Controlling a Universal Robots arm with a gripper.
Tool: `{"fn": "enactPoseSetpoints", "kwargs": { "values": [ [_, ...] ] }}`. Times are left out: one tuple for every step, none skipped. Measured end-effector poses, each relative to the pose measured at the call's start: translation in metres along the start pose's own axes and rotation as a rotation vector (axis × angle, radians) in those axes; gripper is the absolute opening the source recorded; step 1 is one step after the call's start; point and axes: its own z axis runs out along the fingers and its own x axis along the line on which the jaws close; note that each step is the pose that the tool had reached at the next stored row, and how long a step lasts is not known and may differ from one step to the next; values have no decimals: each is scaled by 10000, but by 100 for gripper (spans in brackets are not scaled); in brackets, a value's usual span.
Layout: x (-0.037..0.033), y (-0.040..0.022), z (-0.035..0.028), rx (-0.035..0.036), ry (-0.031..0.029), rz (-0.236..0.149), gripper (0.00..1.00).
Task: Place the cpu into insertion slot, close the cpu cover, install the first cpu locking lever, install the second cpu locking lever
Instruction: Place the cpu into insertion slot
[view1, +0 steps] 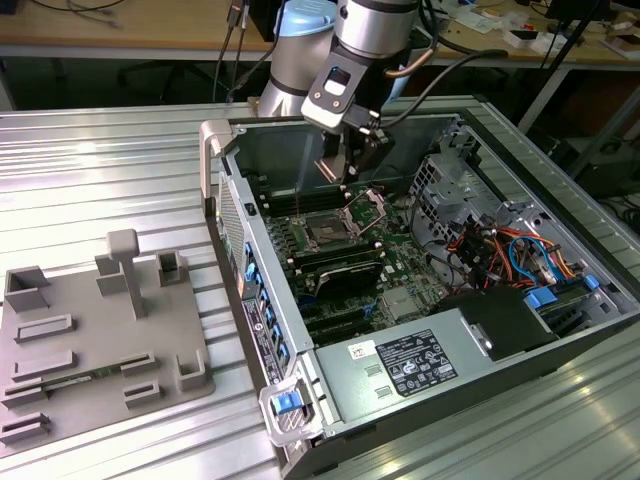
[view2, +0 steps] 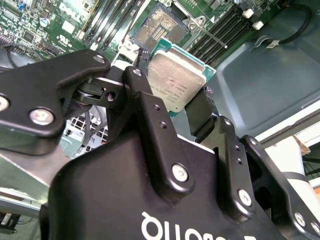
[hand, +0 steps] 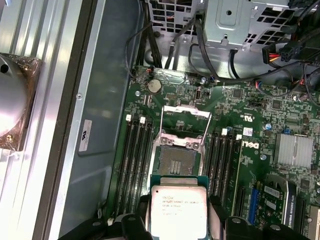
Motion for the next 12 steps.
{"fn": "enactPoseSetpoints", "kwargs": {
  "values": [
    [0,0,5,0,-1,0,55],
    [0,-1,7,2,-2,0,55],
    [0,-1,8,2,-2,0,55],
    [-1,-1,8,2,-2,0,55],
    [-1,-1,9,1,-1,0,55],
    [0,-1,11,0,-1,0,55],
    [0,-1,13,0,-1,0,55],
    [0,-1,13,0,0,0,55],
    [0,-1,13,0,0,1,55],
    [0,-1,13,0,0,0,55],
    [0,-1,14,0,-1,0,55],
    [0,-1,14,0,0,0,55]
  ]
}}
